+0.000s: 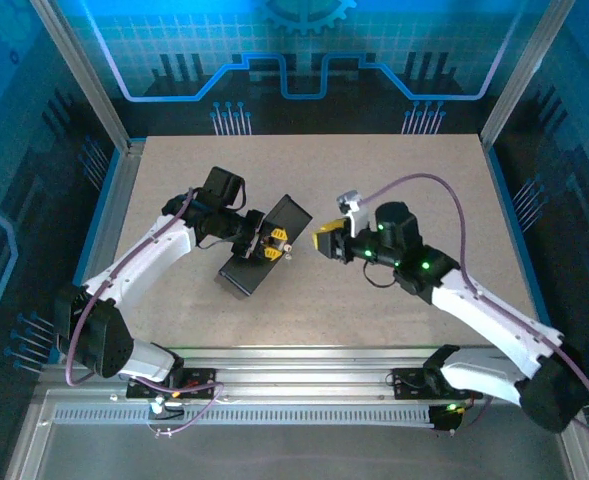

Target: Unlock the padlock with the key

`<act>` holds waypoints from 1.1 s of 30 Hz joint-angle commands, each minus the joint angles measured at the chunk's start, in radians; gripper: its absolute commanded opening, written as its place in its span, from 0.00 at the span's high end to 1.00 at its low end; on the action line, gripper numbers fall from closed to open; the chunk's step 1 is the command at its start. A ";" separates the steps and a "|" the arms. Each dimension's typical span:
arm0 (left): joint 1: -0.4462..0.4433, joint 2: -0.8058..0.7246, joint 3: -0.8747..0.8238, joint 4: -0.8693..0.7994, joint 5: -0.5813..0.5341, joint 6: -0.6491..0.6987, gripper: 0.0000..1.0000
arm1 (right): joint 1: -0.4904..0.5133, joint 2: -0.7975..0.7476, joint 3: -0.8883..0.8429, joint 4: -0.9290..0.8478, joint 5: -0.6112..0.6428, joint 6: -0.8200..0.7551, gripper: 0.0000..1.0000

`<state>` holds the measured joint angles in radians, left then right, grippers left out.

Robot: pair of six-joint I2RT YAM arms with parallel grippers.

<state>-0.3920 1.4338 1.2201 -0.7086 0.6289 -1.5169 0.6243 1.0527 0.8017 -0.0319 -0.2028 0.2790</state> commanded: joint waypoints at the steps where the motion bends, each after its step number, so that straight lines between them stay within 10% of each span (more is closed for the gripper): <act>1: 0.012 -0.047 0.004 -0.005 0.062 0.032 1.00 | -0.009 -0.070 -0.146 0.084 0.091 -0.351 0.65; 7: 0.012 -0.056 0.004 -0.019 0.063 0.038 1.00 | -0.009 -0.066 -0.336 0.509 0.033 -0.584 0.70; 33: 0.017 -0.087 0.009 -0.067 0.057 0.041 1.00 | 0.174 0.184 -0.155 0.500 -0.004 -0.969 0.76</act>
<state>-0.3851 1.3975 1.2201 -0.7742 0.6300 -1.5085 0.7799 1.2194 0.6121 0.4389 -0.1940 -0.6518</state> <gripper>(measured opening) 0.296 0.242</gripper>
